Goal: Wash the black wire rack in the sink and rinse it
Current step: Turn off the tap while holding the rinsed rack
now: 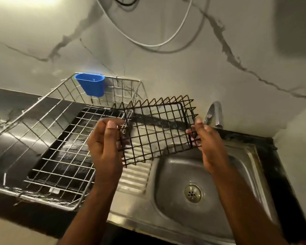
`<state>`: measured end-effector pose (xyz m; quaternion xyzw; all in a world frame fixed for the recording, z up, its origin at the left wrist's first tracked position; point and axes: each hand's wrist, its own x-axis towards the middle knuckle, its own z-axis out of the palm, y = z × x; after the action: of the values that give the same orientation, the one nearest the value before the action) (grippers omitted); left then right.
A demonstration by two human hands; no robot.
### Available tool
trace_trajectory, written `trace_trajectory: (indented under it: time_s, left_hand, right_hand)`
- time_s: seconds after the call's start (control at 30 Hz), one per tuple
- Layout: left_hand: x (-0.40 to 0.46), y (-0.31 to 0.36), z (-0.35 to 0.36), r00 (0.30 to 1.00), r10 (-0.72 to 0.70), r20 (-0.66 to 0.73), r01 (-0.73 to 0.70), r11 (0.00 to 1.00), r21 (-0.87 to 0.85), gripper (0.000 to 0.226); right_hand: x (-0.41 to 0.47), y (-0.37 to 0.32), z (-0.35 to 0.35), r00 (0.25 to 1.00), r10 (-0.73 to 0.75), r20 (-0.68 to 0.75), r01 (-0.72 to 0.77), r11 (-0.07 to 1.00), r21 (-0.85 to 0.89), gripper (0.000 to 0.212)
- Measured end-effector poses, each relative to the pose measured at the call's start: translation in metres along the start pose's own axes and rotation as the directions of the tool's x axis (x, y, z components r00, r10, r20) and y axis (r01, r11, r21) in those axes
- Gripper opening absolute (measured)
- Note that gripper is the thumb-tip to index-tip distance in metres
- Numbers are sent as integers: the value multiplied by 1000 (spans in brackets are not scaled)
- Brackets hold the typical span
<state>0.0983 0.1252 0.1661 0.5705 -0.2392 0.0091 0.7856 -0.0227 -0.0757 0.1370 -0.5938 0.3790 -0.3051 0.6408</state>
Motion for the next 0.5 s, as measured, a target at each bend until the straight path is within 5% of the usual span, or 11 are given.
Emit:
trace_trajectory:
  time_s: [0.13, 0.27, 0.5]
  left_hand:
    - [15, 19, -21, 998, 65, -17, -62, 988, 143, 14]
    - [30, 30, -65, 994, 110, -24, -91, 911, 403, 33]
    - [60, 21, -133, 991, -128, -46, 132, 822, 554, 63]
  right_hand:
    - [-1, -33, 28, 996, -80, 30, 81, 996, -43, 43]
    - [-4, -58, 68, 979, -165, 121, 171, 984, -40, 43]
    - [17, -85, 158, 953, -186, 238, 218, 969, -117, 35]
